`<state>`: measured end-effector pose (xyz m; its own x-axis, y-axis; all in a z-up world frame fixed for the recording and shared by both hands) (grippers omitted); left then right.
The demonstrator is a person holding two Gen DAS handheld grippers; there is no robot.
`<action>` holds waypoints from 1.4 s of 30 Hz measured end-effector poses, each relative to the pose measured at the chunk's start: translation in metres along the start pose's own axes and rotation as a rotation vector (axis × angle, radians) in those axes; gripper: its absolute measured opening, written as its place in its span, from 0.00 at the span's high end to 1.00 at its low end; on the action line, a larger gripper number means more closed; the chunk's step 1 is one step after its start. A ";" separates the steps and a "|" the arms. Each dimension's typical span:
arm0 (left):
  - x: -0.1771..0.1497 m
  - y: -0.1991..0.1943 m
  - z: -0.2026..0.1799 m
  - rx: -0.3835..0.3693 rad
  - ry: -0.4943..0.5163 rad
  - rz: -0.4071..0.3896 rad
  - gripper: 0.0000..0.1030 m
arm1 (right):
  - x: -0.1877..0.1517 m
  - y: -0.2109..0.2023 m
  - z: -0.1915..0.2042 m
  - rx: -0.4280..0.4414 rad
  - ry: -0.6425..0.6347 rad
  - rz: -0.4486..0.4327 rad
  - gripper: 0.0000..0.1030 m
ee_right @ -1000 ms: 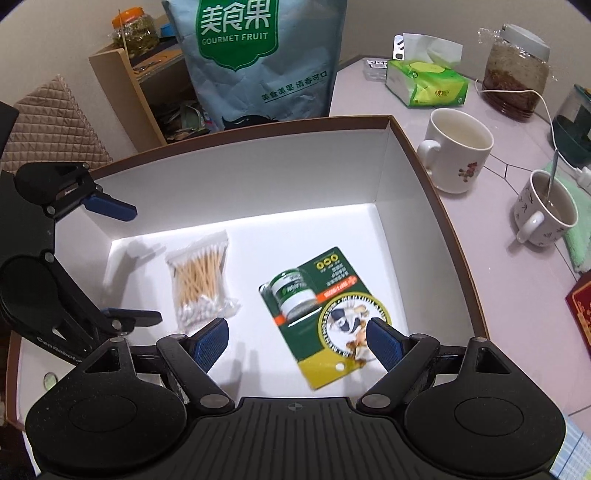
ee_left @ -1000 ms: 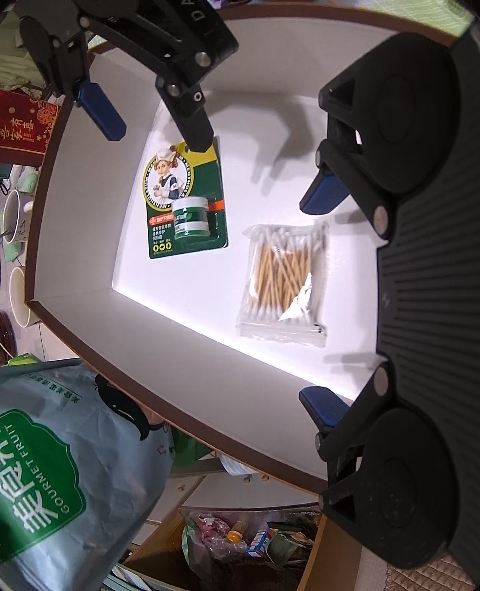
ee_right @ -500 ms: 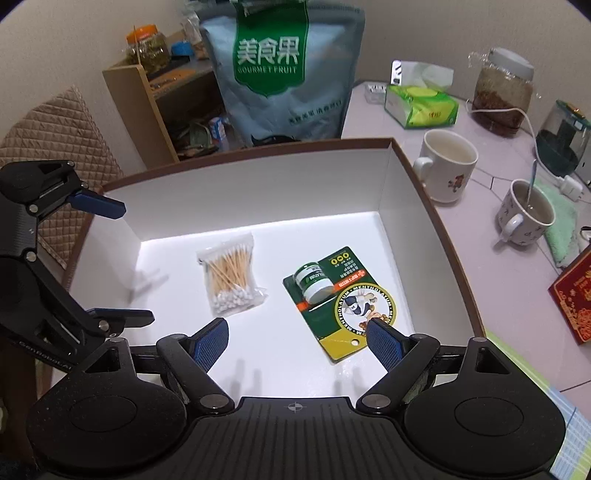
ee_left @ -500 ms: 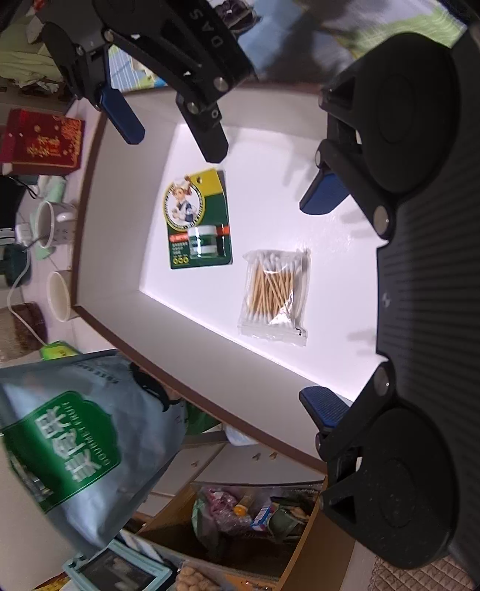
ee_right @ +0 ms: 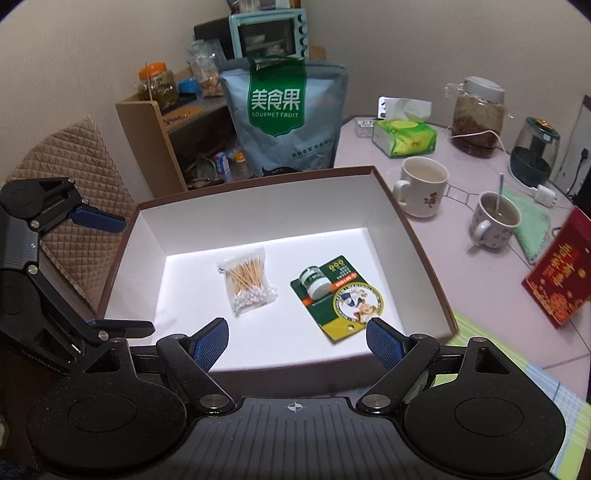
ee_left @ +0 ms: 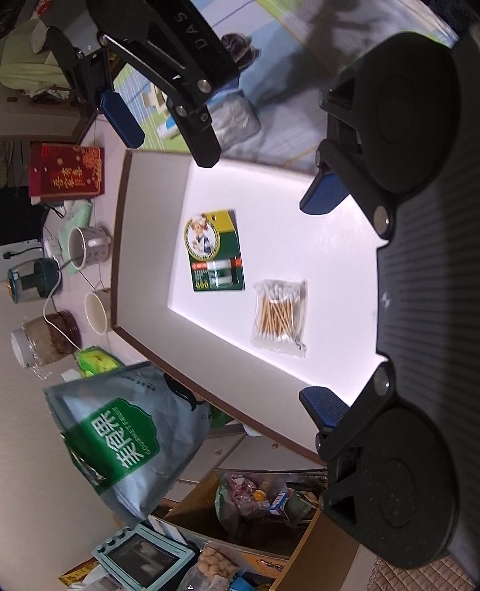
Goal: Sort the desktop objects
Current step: 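Withdraw both grippers from the box back toward the table items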
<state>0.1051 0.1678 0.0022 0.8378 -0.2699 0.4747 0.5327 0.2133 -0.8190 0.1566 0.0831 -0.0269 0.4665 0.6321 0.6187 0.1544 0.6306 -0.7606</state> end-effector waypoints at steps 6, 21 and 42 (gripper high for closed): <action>0.006 -0.014 -0.027 -0.010 -0.001 -0.020 0.05 | -0.021 -0.034 -0.016 0.003 0.035 -0.034 0.18; 0.015 -0.022 -0.097 -0.064 -0.004 -0.043 0.05 | -0.083 -0.091 -0.084 -0.064 0.146 -0.043 0.18; 0.009 0.040 -0.164 -0.196 -0.055 -0.042 0.08 | -0.184 -0.076 -0.136 -0.172 0.365 0.031 0.18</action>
<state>0.1144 0.0194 -0.0787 0.8235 -0.2215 0.5223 0.5384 0.0152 -0.8426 0.1776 -0.1423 -0.1101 0.7470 0.4286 0.5082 0.2644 0.5099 -0.8186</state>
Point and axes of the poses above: each gripper's, at about its wrist camera, not at the fingertips, and y roughly the way its jaws point, z to its left, x to its top, the point moved 4 cm from there along y, roughly the way its jaws point, and after that the axes turned 8 degrees about y, right-handed, at the moved point
